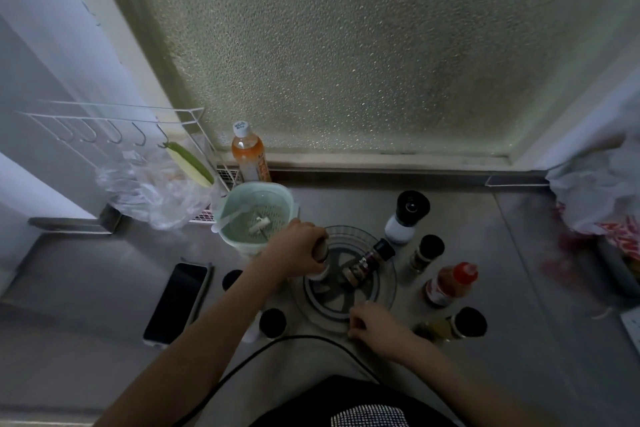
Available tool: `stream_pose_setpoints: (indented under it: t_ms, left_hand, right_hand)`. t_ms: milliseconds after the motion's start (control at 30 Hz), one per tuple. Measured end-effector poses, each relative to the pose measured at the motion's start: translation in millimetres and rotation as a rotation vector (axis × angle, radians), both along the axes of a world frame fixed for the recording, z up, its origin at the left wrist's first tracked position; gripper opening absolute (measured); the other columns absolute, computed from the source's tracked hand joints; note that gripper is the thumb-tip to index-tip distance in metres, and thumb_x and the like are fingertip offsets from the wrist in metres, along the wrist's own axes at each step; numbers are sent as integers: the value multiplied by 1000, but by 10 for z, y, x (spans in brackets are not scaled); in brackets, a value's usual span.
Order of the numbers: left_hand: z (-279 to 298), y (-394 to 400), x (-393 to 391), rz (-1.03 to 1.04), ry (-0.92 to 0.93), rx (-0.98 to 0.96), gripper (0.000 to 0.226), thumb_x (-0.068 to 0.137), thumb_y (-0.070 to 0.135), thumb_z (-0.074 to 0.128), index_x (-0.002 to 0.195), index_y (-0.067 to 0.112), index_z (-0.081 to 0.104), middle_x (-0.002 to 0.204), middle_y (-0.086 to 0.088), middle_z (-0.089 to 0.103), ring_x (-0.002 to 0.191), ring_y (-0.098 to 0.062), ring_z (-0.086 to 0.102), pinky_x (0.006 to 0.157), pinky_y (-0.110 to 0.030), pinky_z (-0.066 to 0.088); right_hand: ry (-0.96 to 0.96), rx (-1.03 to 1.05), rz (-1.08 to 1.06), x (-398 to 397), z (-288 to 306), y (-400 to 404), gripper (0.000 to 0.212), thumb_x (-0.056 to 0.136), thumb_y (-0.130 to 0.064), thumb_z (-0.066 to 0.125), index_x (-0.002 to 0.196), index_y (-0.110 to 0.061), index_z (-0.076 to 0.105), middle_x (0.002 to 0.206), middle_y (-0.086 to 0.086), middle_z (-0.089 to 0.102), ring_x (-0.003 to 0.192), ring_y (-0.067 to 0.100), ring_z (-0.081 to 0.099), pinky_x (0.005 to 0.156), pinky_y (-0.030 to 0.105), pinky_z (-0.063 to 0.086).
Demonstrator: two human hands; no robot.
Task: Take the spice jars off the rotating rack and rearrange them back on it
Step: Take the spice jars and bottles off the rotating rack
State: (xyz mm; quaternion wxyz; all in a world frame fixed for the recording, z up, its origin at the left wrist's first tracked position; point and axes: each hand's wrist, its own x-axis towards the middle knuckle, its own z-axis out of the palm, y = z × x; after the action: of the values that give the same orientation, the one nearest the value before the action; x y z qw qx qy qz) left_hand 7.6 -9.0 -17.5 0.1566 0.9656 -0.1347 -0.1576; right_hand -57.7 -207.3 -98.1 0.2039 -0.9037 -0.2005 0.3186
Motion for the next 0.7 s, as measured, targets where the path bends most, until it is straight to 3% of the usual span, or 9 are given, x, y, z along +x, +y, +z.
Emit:
stream_pose_setpoints:
  t_ms: [133,267,367,433,533,633,700]
  left_hand:
    - [-107,49,-2,10,12,5,52,73,27,67,122,19,52,118,-7,57,109,-26,45,89,-39,44]
    - [-115,70,-11,48,0,-41,54,78,21,65,129,16,48,126,-8,53,116,-27,44,93,-37,40]
    - [-125,90,-89,52,-45,-59,65,80,17,65,138,18,37,140,-7,43,128,-26,38,100,-39,40]
    - [-108,118,-194,95,-145,-119,62,82,16,63,138,18,38,142,-7,42,131,-26,37,98,-40,43]
    - [-18,188,-390,179,-326,-179,38,84,22,62,120,14,54,120,-7,57,110,-25,54,82,-37,49]
    - [18,285,-576,108,-184,-78,32,84,40,59,107,18,55,108,-2,60,88,-15,54,70,-28,46]
    - [-44,339,-646,2,10,34,44,80,49,61,111,18,54,113,-3,56,99,-18,51,77,-31,47]
  right_hand:
    - [16,12,-27,-9,-14,-13,16,86,-17,60,90,-1,61,96,16,63,101,29,56,75,31,36]
    - [12,7,-24,-2,12,7,17,88,-16,59,94,-1,61,103,18,64,102,28,56,77,31,37]
    - [22,34,-15,19,71,38,17,89,-17,57,97,-4,62,96,14,62,100,28,58,76,28,38]
    - [-42,134,-147,58,145,35,14,90,-19,55,94,-7,61,87,9,63,88,25,60,72,29,41]
    - [-192,242,-472,224,300,-2,13,94,-26,50,103,-17,54,75,-2,60,68,16,58,60,29,43]
    - [-159,182,-541,453,305,-51,38,96,-29,46,133,-20,41,109,17,65,97,33,63,74,31,45]
    - [-87,131,-527,565,243,-53,44,97,-30,44,140,-23,35,122,20,61,107,37,60,84,34,47]
